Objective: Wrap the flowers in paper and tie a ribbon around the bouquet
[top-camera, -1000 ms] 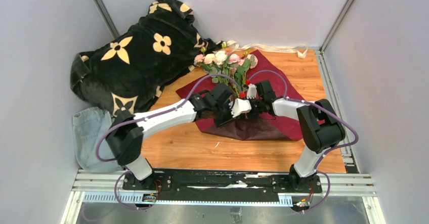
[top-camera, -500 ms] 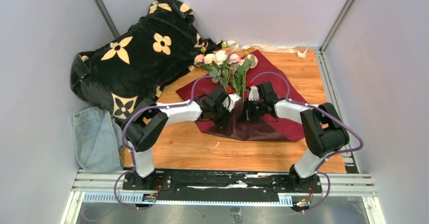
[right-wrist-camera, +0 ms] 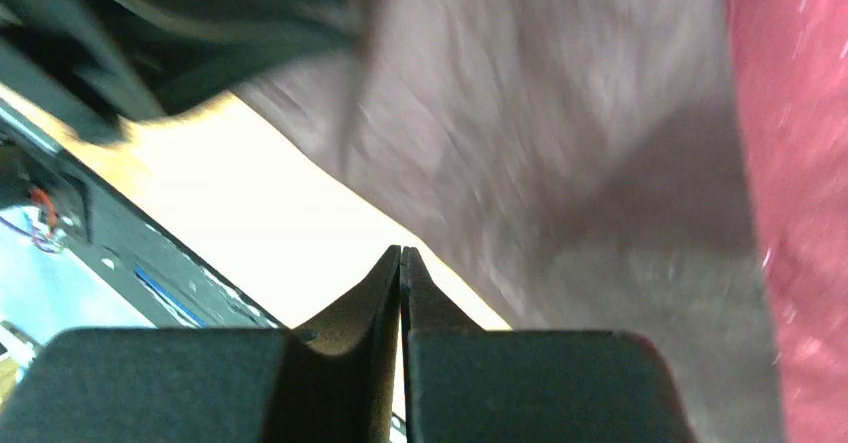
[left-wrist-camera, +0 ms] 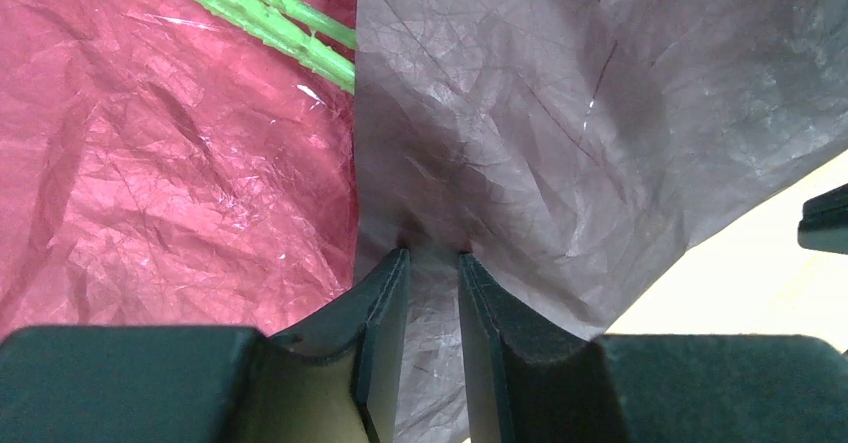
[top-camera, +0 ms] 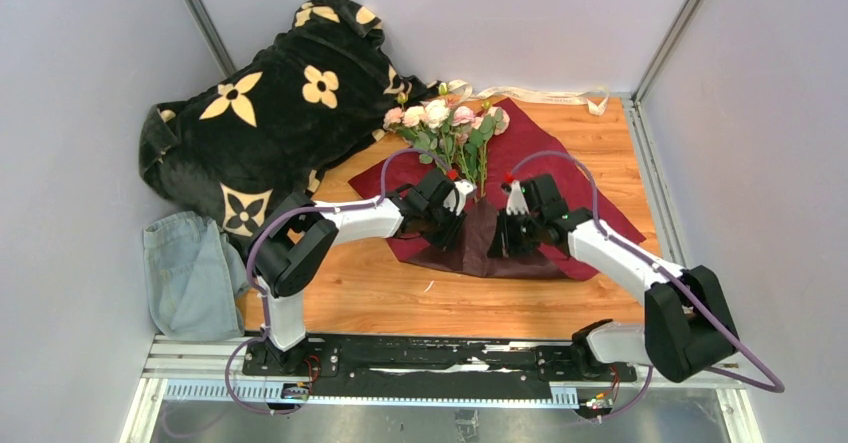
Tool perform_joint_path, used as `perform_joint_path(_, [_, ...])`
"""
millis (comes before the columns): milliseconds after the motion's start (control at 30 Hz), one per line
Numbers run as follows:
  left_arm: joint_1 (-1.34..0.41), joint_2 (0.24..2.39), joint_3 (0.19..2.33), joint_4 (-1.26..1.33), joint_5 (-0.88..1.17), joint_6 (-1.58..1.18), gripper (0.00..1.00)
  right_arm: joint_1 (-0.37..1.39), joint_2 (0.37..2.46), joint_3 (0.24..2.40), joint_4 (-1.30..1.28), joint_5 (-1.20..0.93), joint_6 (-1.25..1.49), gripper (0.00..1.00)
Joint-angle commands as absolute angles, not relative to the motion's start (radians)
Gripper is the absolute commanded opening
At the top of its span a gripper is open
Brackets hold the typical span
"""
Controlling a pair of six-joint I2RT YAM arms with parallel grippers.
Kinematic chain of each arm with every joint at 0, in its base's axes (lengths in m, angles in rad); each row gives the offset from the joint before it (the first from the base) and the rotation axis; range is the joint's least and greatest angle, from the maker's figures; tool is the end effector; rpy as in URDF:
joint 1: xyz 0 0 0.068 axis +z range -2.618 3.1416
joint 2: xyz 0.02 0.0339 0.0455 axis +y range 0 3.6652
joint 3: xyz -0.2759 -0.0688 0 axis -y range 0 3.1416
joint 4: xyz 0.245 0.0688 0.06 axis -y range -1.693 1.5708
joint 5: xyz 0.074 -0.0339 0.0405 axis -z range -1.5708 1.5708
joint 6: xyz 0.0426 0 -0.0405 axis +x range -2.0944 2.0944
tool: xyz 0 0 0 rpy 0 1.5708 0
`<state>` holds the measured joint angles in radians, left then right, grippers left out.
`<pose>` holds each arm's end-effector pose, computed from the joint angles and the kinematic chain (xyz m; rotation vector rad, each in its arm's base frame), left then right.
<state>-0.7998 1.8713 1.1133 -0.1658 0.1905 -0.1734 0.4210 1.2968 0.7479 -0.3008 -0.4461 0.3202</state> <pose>0.2664 -0.2858 0.1598 0.8757 2.4351 -0.6239 0.2297 0.1230 0.2180 -0.3381 2.4761 0.8665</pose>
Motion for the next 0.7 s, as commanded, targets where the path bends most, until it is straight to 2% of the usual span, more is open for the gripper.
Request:
perform_joint_path(0, [-0.804,1.945,1.092,-0.248,0.137,-0.190,0.32,0.419,1.268,0.618,-0.472,-0.329,0.385,0.02])
perform_joint_path(233, [-0.804,1.923,1.086,-0.243,0.123,-0.188,0.31,0.250,1.184,0.503,-0.503,-0.177,0.482,0.00])
perform_joint_path(467, [-0.804,1.897,1.078,-0.231,0.105,-0.171,0.31,0.099,1.004,0.448,-0.598,-0.091,0.578,0.00])
perform_joint_path(600, [-0.805,1.893,1.077,-0.229,0.109,-0.172,0.31,0.103,0.934,0.537,-0.701,-0.099,0.568,0.00])
perform_joint_path(667, [-0.804,1.894,1.077,-0.225,0.108,-0.172,0.31,0.176,0.928,0.611,-0.722,-0.088,0.560,0.00])
